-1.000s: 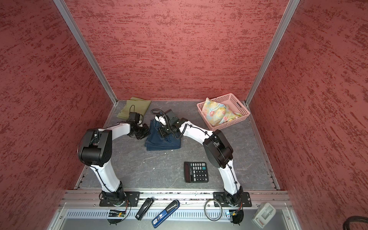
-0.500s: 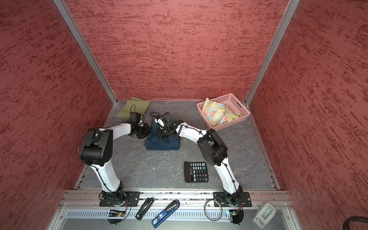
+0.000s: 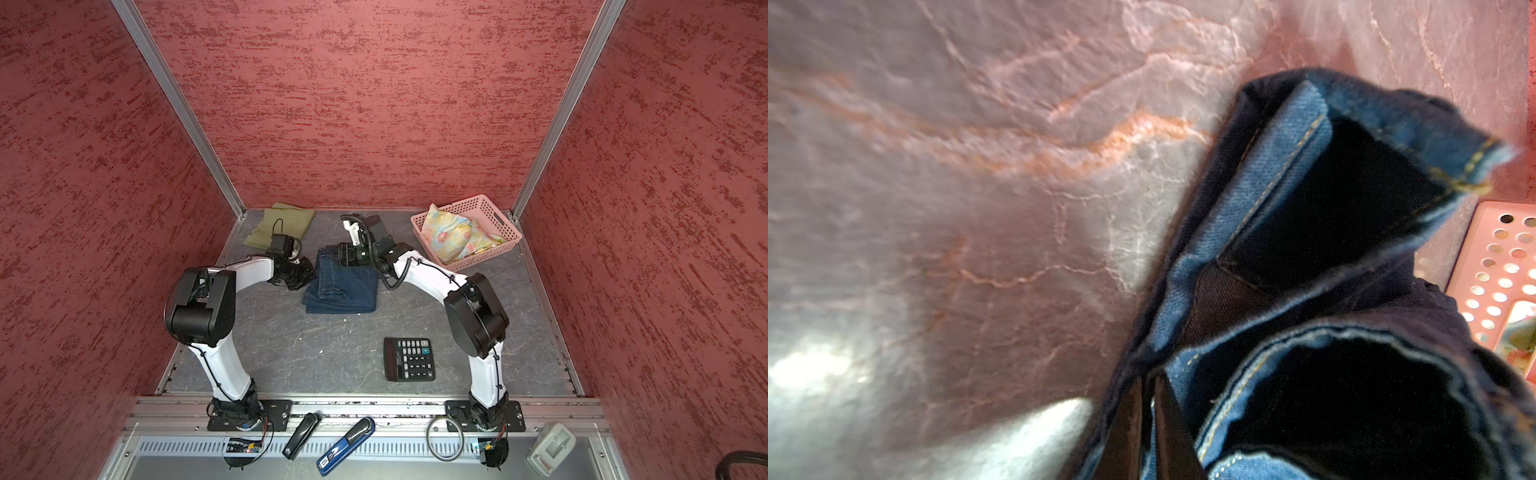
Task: Fold and stack skirts
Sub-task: Fold the skirt at the center of the table.
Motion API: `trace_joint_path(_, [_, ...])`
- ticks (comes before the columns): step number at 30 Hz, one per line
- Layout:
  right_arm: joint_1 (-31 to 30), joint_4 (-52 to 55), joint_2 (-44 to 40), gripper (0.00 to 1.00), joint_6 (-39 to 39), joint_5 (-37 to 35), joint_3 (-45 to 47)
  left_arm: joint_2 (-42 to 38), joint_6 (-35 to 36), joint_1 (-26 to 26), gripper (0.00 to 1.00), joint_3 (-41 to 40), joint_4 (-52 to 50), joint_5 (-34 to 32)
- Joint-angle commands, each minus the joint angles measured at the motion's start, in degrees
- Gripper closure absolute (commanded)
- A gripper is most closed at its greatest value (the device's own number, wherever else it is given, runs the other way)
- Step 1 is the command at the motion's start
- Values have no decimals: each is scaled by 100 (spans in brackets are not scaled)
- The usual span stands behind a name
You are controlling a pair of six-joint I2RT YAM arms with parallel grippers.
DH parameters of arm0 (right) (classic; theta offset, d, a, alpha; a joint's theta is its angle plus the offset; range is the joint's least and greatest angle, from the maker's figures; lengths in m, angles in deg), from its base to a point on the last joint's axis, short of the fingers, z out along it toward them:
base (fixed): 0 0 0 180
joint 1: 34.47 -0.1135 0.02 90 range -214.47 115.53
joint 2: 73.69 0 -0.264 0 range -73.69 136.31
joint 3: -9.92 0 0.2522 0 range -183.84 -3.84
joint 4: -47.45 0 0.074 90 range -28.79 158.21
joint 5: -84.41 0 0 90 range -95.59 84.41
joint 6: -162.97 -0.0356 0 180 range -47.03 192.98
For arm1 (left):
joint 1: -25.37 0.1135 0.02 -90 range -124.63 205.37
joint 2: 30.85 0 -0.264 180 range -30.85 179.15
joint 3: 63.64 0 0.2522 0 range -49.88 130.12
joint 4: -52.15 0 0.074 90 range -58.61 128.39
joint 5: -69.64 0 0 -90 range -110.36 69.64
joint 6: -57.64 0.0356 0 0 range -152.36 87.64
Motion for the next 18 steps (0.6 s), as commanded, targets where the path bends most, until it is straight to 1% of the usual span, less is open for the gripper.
trace_joint_path(1, [-14,492,-71,45,314,-801,35,104,0,-56,89,-76,44,33])
trace_joint_path(4, [-245,560,-167,47,903,-1249,246,131,-12,-31,89,-109,79,56])
trace_joint_path(6, [-432,314,-250,47,1288,-1511,539,141,-28,-10,89,-145,117,89])
trace_joint_path(10, [-714,-1098,-522,46,2051,-1584,1613,168,-73,19,89,-198,209,207])
trace_joint_path(13, [-933,-2266,-701,45,2782,-1841,2336,185,-109,39,89,-246,276,309])
trace_joint_path(18, [-1197,-3121,-516,44,3790,-2091,2713,193,-135,49,89,-315,378,371])
